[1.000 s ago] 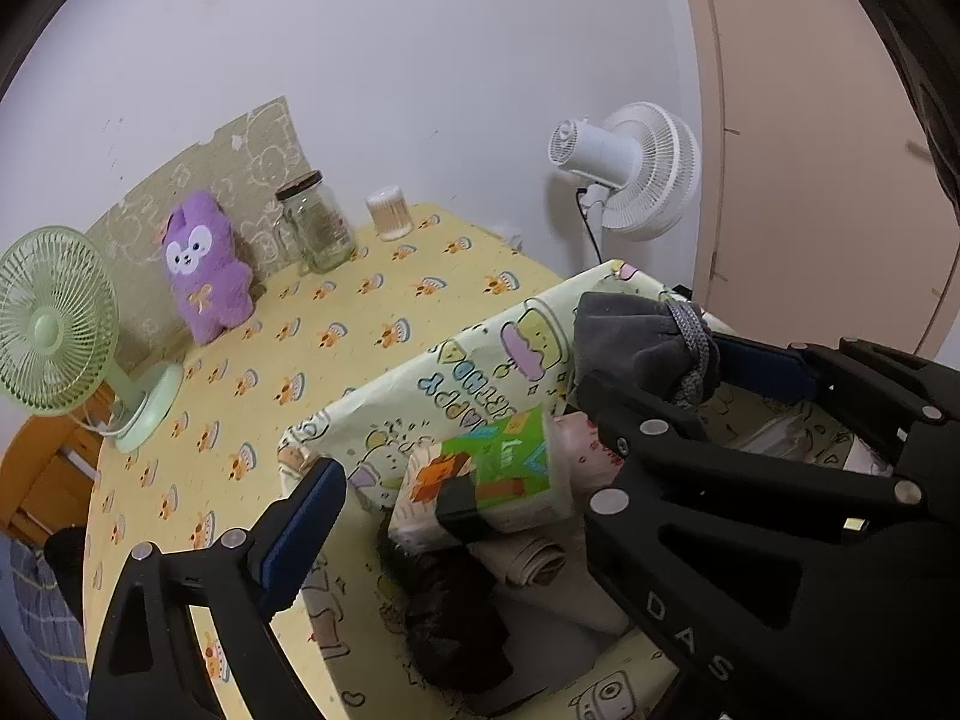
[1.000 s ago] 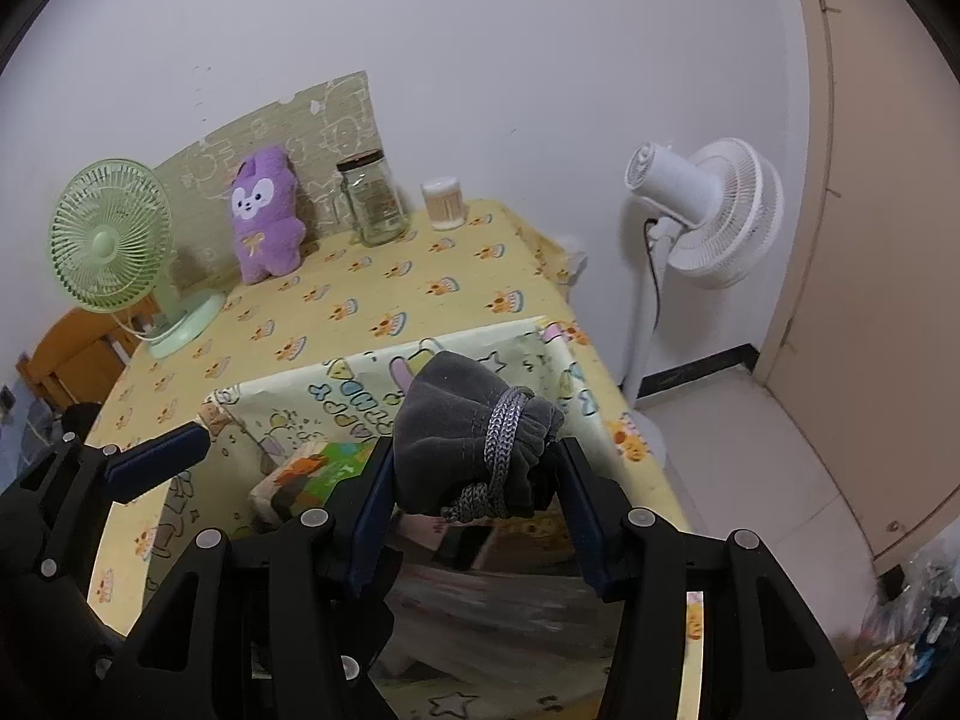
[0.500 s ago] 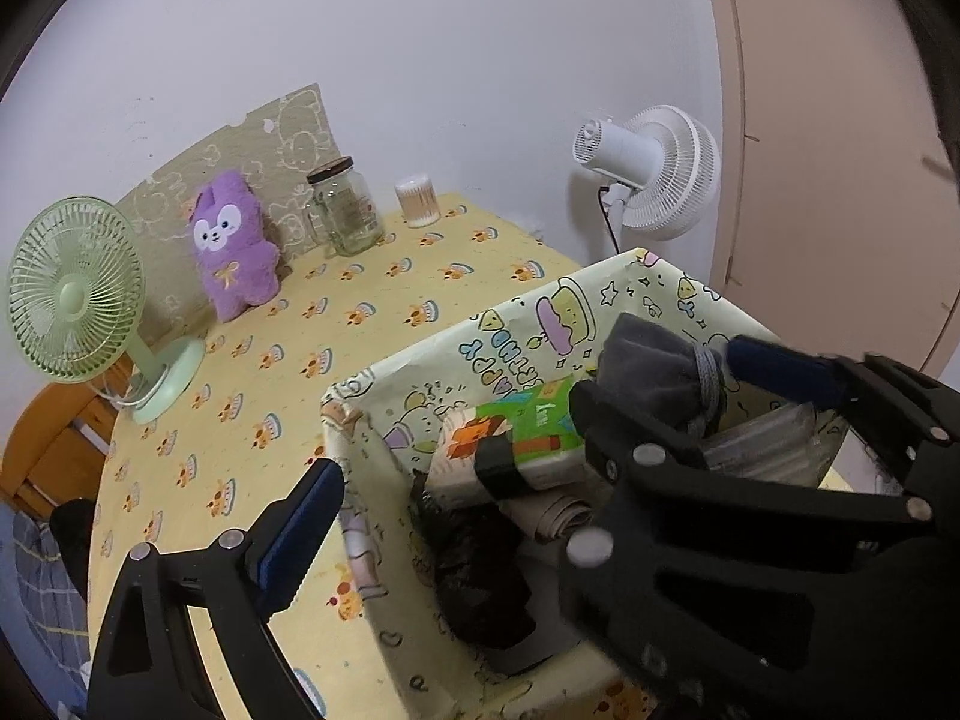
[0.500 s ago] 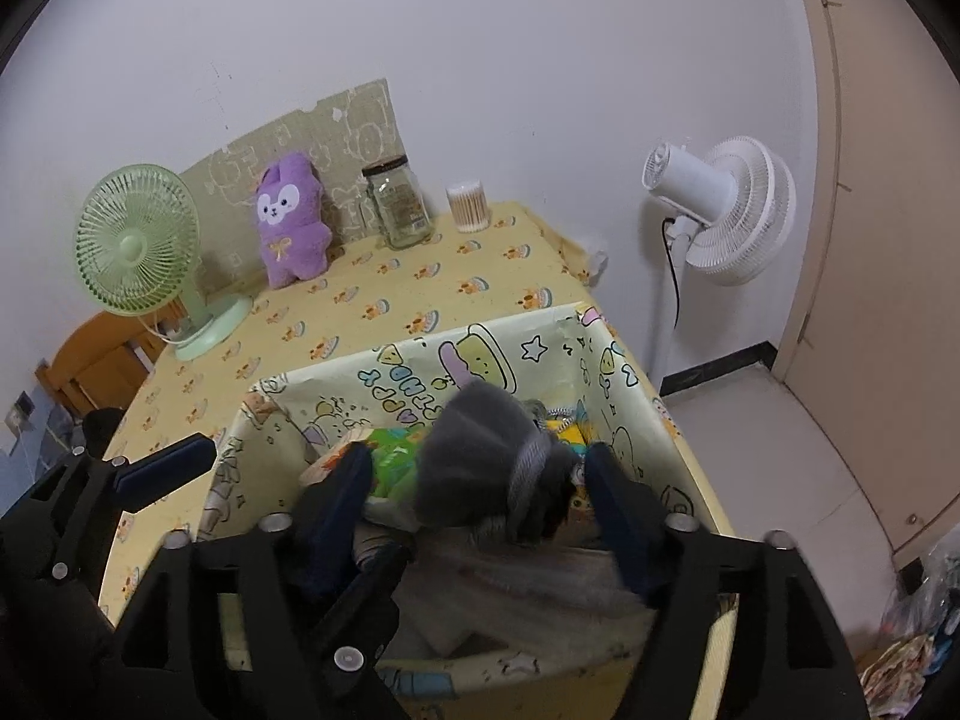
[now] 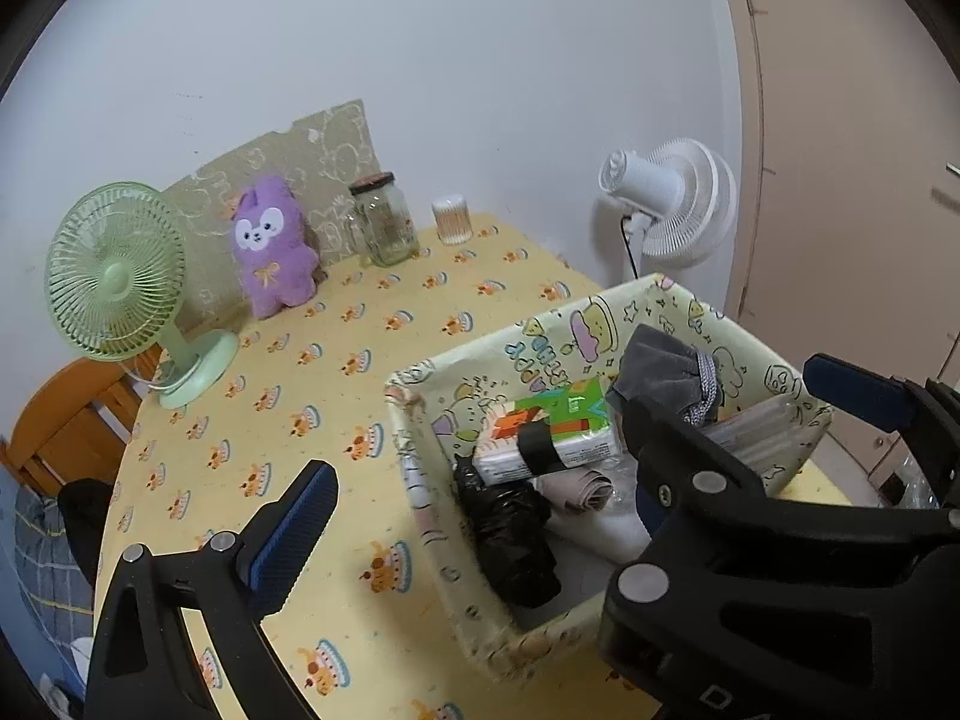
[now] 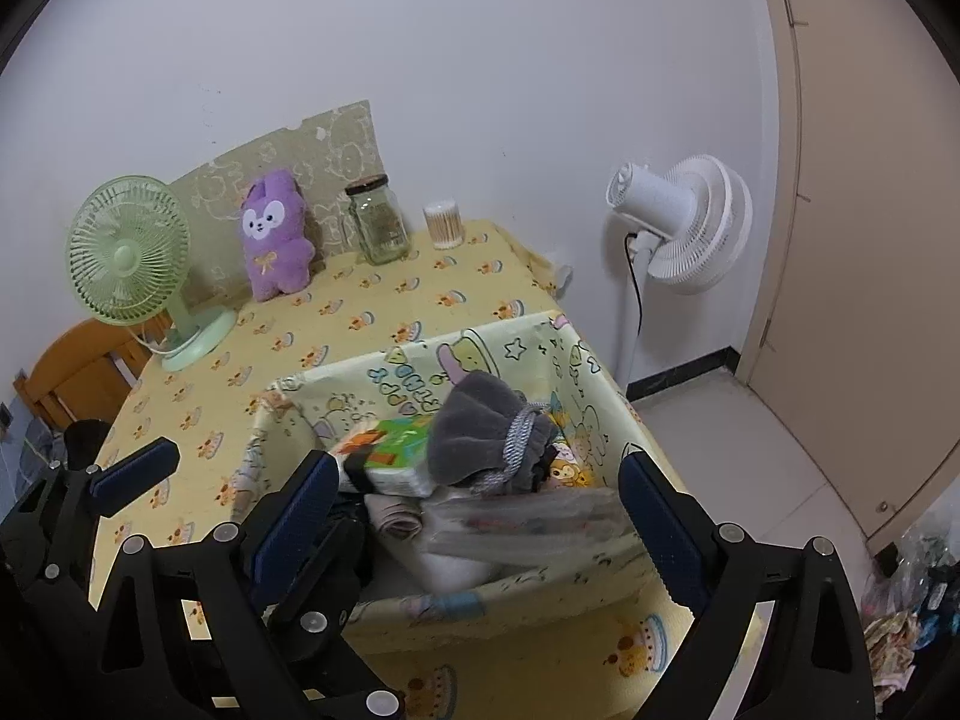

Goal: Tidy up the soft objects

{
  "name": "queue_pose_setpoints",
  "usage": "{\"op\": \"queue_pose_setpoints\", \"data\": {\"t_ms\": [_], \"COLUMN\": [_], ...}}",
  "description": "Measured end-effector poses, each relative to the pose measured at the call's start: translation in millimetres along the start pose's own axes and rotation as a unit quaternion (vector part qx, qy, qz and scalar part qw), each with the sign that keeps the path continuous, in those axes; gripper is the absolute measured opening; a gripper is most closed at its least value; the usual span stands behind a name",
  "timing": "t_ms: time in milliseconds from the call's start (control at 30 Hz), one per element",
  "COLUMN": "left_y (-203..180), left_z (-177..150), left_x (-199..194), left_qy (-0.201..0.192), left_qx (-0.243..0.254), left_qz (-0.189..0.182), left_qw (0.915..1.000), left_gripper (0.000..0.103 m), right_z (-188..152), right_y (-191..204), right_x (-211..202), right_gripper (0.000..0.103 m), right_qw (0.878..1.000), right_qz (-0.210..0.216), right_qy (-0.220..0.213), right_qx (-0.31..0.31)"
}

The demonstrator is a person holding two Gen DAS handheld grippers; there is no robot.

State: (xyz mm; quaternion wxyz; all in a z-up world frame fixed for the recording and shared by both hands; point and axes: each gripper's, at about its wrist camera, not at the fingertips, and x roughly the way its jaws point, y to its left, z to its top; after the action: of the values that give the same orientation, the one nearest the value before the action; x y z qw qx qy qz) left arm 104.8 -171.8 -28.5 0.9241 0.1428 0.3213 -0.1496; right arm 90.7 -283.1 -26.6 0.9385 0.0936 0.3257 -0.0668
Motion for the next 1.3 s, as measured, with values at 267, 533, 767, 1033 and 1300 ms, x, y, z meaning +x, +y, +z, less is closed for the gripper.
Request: {"op": "queue_pose_setpoints", "data": {"t_ms": [267,533,767,1033,1300], "left_y": [24,46,70,105,132], "left_z": [-6,-11,-18,-30,-42], "left_x": [-27,-58,-88,-116,-137], "left_qy": [-0.021,-0.052,-0.078,-0.103,-0.120], "left_qx": [-0.028,-0.052,-0.076,-0.109,-0.144], "left_qz": [0.011,0.026,0.057,0.093,0.118], "left_qw": [0.9993,0.9969,0.9924,0.9843,0.9752], "left_gripper": [0.101,0.102,0.103,0.103,0.103], "right_z": [-2,2,5,7,9], "right_y": [19,43,64,92,107], "right_x": [-24,-51,-71,-94,-108], "right_gripper": [0.097,0.098,0.100,0.101,0.101], "right_qw": [1.000,0.998,0.996,0.991,0.988], "right_qz": [0.007,0.015,0.029,0.053,0.072], "right_qy": [-0.018,-0.048,-0.070,-0.099,-0.112], "right_qx": [-0.006,-0.028,-0.045,-0.068,-0.082]}}
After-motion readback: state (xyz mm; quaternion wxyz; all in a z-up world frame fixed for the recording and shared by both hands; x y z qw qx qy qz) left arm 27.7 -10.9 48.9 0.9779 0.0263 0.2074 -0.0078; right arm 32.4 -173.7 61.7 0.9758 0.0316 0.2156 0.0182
